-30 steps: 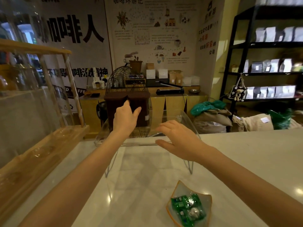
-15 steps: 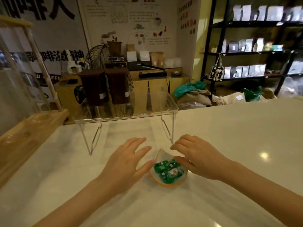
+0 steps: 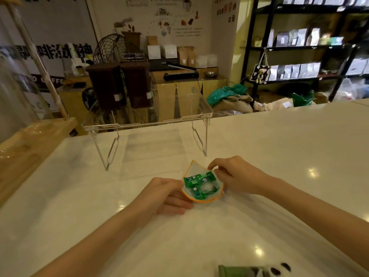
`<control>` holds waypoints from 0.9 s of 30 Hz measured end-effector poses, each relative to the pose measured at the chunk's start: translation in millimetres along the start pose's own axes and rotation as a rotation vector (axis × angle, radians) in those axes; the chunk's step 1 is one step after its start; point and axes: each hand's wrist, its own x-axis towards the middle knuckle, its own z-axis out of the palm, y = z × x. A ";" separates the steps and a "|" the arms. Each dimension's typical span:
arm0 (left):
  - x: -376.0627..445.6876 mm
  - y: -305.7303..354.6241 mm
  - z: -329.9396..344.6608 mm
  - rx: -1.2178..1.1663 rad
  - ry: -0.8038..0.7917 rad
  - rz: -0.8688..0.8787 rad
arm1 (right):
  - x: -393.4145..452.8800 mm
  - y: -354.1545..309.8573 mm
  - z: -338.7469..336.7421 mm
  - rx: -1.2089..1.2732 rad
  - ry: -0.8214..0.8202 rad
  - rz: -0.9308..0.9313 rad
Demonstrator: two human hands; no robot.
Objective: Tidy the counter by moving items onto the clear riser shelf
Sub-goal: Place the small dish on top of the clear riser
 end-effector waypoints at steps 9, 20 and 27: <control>-8.7 21.9 -6.9 -0.150 -0.062 0.021 | 10.4 -12.2 -26.7 0.194 0.126 0.000; -6.9 109.0 -26.0 -0.238 0.003 0.324 | 59.7 -41.9 -100.2 0.671 0.507 -0.038; 36.7 151.5 -27.8 -0.331 0.059 0.329 | 118.2 -31.9 -131.3 0.721 0.574 0.047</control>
